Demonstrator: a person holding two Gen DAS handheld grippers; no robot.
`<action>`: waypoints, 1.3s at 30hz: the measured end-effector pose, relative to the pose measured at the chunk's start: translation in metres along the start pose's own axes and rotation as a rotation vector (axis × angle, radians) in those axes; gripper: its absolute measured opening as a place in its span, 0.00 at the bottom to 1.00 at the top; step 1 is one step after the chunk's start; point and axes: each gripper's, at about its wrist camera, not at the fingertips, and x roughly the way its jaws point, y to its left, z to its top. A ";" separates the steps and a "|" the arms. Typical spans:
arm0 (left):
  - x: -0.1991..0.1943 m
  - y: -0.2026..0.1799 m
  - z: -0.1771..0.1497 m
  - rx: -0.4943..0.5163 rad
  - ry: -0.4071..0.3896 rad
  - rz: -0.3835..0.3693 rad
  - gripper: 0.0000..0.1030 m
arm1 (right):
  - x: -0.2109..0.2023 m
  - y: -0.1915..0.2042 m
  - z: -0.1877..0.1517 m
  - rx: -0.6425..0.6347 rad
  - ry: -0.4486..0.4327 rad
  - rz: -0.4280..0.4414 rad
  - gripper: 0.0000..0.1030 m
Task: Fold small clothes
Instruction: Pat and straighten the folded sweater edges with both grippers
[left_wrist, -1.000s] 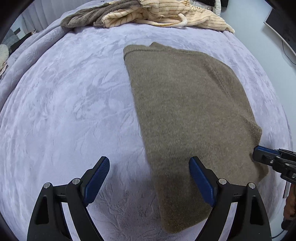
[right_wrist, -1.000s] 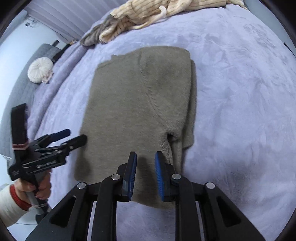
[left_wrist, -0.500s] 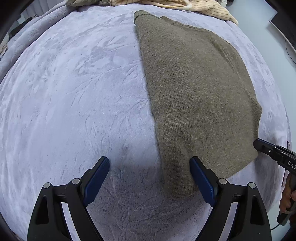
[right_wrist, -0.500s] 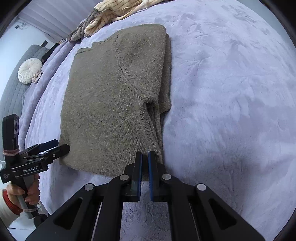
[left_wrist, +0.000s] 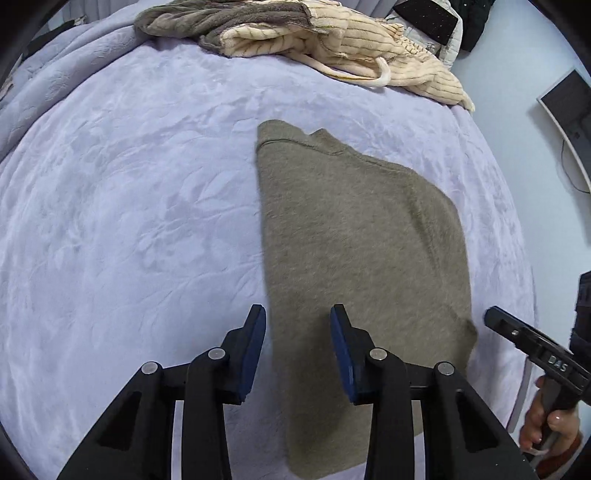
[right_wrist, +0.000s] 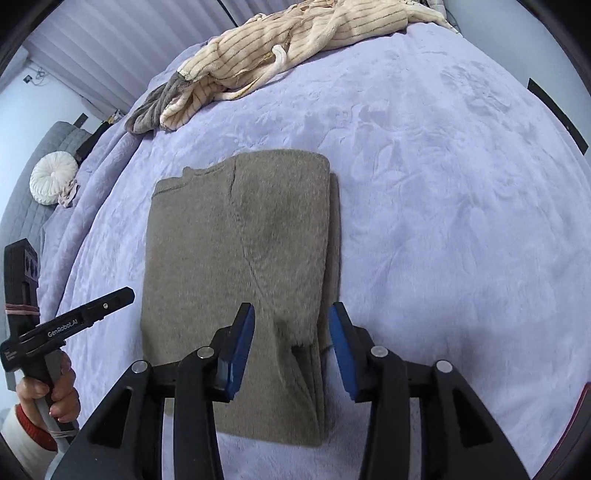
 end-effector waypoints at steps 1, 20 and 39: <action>0.003 -0.002 0.003 0.005 0.000 -0.020 0.37 | 0.006 -0.003 0.005 0.021 0.006 -0.008 0.45; 0.033 -0.017 0.013 0.063 0.006 0.063 0.41 | 0.049 -0.047 0.007 0.112 0.094 -0.044 0.06; 0.020 -0.016 0.005 0.059 0.020 0.131 0.75 | 0.031 -0.058 -0.021 0.180 0.111 -0.012 0.07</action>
